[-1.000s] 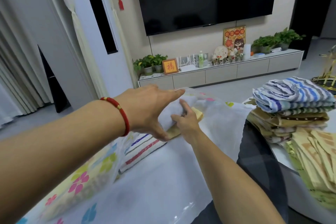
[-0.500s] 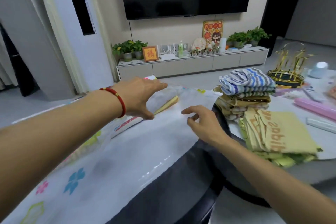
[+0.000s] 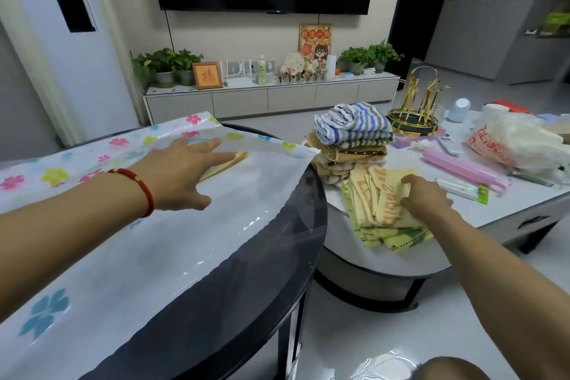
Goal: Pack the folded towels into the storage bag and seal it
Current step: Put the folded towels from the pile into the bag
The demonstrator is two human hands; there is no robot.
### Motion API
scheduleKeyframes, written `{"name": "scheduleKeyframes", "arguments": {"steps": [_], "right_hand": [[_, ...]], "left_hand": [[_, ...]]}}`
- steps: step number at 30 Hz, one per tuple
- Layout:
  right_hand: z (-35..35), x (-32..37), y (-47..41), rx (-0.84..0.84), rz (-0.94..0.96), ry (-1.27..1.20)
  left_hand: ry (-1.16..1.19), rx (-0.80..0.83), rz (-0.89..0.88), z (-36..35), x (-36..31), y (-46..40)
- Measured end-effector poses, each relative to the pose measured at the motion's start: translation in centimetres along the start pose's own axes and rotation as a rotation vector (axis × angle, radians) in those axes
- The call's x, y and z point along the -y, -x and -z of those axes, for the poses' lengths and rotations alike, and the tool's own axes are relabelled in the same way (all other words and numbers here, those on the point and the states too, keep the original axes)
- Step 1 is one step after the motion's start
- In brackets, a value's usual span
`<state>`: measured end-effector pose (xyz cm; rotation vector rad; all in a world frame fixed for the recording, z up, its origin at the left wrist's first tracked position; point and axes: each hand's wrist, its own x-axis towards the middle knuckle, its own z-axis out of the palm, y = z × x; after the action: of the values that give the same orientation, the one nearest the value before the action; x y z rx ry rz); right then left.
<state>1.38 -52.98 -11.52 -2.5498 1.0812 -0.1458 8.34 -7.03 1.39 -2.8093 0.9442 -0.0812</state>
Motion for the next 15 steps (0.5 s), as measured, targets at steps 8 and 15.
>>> {"name": "scheduleKeyframes", "arguments": {"steps": [8, 15], "right_hand": [[4.8, 2.8, 3.1, 0.394, 0.026, -0.751], [8.9, 7.7, 12.8, 0.959, 0.477, -0.942]], "left_hand": [[-0.129, 0.063, 0.198, -2.0, -0.5, 5.3], [0.055, -0.042, 0.162, 3.2, 2.1, 5.9]]}}
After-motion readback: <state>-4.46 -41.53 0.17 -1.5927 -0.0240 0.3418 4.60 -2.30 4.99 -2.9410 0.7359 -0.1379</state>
